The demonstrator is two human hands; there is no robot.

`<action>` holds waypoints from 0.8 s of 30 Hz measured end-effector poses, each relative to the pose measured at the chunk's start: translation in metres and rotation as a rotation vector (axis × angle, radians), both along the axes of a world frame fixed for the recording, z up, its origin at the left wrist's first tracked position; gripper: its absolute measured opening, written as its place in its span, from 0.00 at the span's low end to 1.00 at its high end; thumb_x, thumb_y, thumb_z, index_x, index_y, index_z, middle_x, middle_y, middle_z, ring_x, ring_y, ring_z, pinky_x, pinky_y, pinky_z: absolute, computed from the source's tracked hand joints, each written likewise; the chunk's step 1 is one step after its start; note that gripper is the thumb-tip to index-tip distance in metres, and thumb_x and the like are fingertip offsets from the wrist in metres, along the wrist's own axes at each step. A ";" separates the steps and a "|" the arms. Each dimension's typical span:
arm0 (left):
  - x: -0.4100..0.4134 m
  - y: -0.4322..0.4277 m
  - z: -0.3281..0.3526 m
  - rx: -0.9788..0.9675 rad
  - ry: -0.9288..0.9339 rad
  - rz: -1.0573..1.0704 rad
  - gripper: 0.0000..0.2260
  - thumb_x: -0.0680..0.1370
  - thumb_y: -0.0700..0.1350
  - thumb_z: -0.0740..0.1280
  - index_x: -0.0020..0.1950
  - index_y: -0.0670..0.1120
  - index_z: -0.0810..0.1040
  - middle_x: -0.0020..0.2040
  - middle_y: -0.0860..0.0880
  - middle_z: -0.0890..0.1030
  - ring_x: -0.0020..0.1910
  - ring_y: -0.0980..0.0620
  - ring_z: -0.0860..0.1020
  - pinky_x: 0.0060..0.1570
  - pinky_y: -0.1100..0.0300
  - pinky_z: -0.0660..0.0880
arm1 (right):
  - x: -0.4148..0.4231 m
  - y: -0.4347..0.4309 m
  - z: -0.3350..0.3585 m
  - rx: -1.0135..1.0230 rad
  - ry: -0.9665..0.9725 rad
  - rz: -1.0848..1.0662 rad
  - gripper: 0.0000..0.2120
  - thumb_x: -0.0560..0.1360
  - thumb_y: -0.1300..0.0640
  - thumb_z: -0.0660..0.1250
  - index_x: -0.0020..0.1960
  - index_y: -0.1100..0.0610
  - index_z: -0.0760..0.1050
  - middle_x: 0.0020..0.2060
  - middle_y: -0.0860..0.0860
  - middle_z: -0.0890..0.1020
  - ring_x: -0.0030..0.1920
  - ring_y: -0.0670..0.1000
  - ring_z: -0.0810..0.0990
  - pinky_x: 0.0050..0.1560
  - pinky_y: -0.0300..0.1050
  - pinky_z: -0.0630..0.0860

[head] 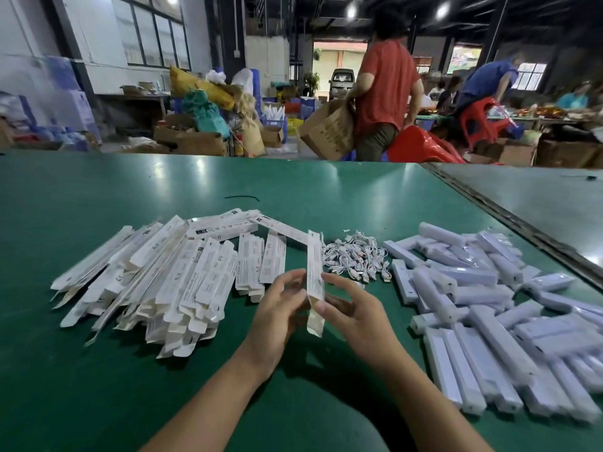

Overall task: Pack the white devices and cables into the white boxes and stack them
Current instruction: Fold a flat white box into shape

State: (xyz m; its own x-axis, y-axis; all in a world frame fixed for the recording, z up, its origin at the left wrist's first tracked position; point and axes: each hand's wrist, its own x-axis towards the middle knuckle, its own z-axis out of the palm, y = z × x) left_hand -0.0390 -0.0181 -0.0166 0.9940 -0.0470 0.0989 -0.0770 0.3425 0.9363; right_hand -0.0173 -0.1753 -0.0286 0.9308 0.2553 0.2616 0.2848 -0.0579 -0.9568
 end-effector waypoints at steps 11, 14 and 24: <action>-0.001 0.000 -0.002 0.138 -0.099 0.108 0.22 0.69 0.49 0.73 0.63 0.49 0.79 0.54 0.51 0.85 0.55 0.50 0.83 0.56 0.56 0.79 | -0.007 -0.001 0.009 0.098 -0.017 -0.054 0.12 0.74 0.53 0.72 0.56 0.53 0.82 0.49 0.50 0.85 0.50 0.50 0.85 0.56 0.47 0.80; 0.000 0.002 -0.003 0.098 -0.077 0.127 0.22 0.68 0.48 0.74 0.62 0.48 0.81 0.56 0.48 0.85 0.58 0.44 0.82 0.62 0.48 0.77 | -0.009 -0.001 0.011 0.156 -0.010 -0.010 0.12 0.75 0.68 0.68 0.57 0.58 0.80 0.49 0.52 0.86 0.50 0.49 0.85 0.52 0.40 0.79; -0.002 0.008 -0.003 0.273 -0.179 0.148 0.14 0.68 0.46 0.75 0.51 0.43 0.82 0.62 0.55 0.82 0.54 0.55 0.83 0.49 0.63 0.79 | -0.010 0.003 0.011 0.038 -0.077 -0.134 0.12 0.73 0.65 0.73 0.51 0.51 0.82 0.37 0.47 0.83 0.38 0.44 0.81 0.42 0.37 0.76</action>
